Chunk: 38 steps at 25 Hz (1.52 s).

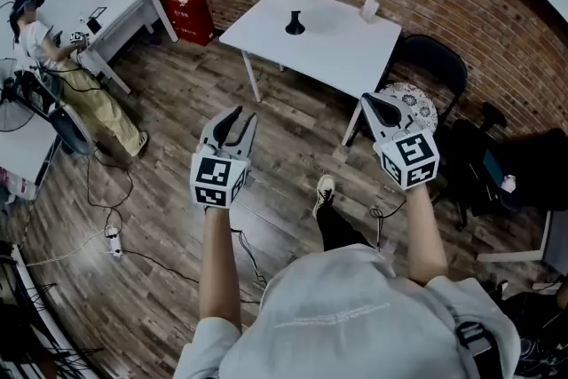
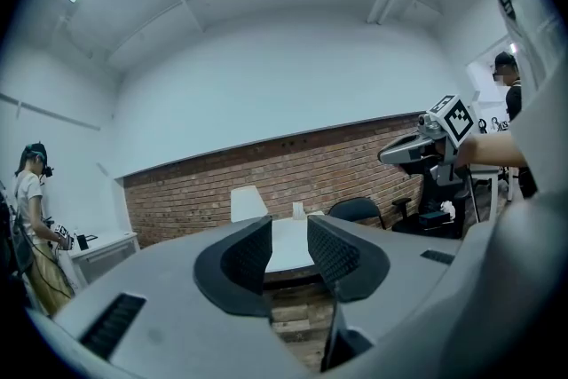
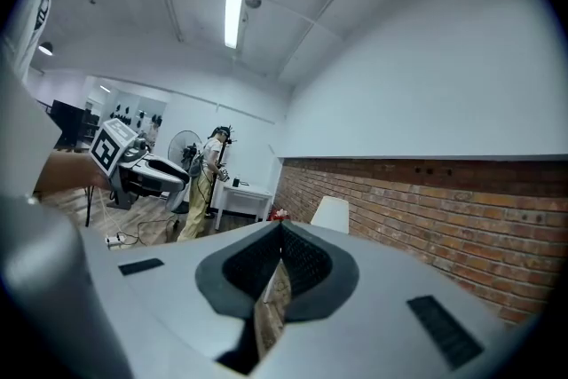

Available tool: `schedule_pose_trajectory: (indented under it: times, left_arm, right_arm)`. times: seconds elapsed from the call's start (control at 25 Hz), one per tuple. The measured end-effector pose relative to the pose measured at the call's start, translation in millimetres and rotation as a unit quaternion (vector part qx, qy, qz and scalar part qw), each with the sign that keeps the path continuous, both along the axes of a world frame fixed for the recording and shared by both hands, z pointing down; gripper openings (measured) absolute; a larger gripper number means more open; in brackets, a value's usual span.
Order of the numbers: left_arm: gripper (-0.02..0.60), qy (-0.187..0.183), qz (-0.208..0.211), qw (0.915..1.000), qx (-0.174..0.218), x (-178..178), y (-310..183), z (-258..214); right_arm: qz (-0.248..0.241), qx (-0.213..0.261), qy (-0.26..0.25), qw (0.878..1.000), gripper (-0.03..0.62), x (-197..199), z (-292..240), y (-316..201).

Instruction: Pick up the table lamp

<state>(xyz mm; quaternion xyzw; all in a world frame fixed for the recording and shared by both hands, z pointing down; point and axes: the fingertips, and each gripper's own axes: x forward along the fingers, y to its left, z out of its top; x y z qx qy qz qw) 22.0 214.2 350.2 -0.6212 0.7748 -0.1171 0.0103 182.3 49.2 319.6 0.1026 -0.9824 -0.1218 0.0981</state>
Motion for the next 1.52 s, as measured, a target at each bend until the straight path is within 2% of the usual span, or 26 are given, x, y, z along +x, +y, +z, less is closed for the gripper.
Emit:
schedule_pose_trajectory:
  times: [0.08, 0.36, 0.64, 0.92, 1.28, 1.52]
  left_arm:
    - [0.167, -0.001, 0.003, 1.0000, -0.003, -13, -21, 4]
    - [0.235, 0.014, 0.008, 0.9999, -0.005, -80, -119, 10]
    - [0.245, 0.029, 0.018, 0.9993, -0.018, -142, -228, 10]
    - [0.245, 0.046, 0.036, 0.9976, -0.036, -186, -320, 34]
    - [0.245, 0.068, 0.068, 0.9936, -0.059, -227, -387, 70]
    - [0.245, 0.083, 0.119, 0.9864, -0.076, -264, -419, 102]
  right_arm:
    - [0.002, -0.002, -0.004, 1.000, 0.002, -15, 4, -22]
    - [0.004, -0.008, -0.010, 1.000, 0.002, -86, 21, -119]
    - [0.007, -0.038, -0.006, 0.999, 0.002, -146, 35, -219]
    - [0.019, -0.050, 0.002, 0.999, 0.002, -189, 52, -296]
    - [0.047, -0.067, 0.014, 0.997, 0.002, -225, 75, -336]
    - [0.094, -0.078, 0.020, 0.992, 0.002, -252, 94, -345]
